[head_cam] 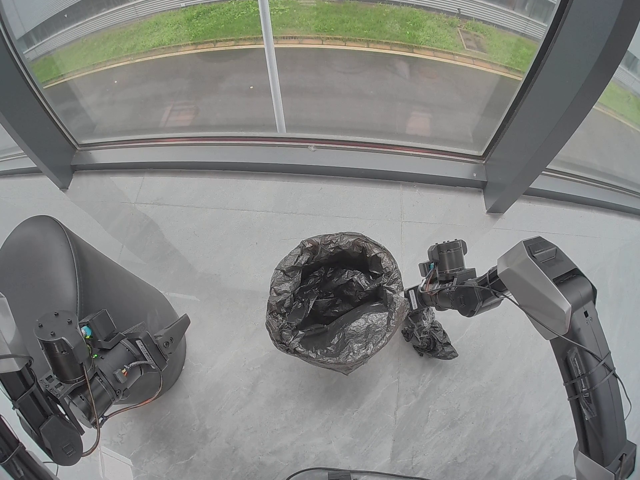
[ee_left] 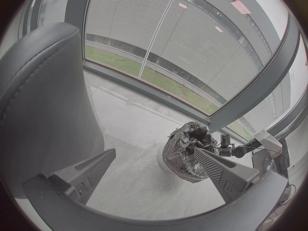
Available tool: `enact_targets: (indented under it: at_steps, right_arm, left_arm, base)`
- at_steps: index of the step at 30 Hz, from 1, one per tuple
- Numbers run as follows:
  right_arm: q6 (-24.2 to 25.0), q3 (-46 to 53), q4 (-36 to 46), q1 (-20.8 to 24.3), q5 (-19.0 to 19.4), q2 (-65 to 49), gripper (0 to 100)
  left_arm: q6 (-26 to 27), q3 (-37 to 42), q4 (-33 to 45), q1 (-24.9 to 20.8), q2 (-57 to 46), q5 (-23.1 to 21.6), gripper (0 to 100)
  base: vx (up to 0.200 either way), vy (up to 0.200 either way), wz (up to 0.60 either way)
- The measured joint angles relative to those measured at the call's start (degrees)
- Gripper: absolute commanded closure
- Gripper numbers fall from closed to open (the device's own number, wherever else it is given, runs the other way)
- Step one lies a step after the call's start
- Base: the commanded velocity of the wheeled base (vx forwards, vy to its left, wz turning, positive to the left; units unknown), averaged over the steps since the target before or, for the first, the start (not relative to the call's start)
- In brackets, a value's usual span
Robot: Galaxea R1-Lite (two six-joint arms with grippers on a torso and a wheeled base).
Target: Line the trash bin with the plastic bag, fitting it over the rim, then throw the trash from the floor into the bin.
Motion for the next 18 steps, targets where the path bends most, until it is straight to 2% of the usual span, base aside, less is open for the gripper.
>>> enact_targets:
  at_steps: [6,18]
  right_arm:
    - [-0.09,-2.67,0.02,0.20,-1.41,2.04,0]
    - [-0.09,-4.80,0.07,0.20,-1.52,3.96,0]
  left_arm:
    - [-0.10,0.00,-0.02,-0.10,0.07,-0.02,0]
    - [-0.21,-0.02,0.00,-0.13,0.10,-0.05,0]
  base:
    - [0.000,0.000,0.00]
    - [0.000,0.000,0.00]
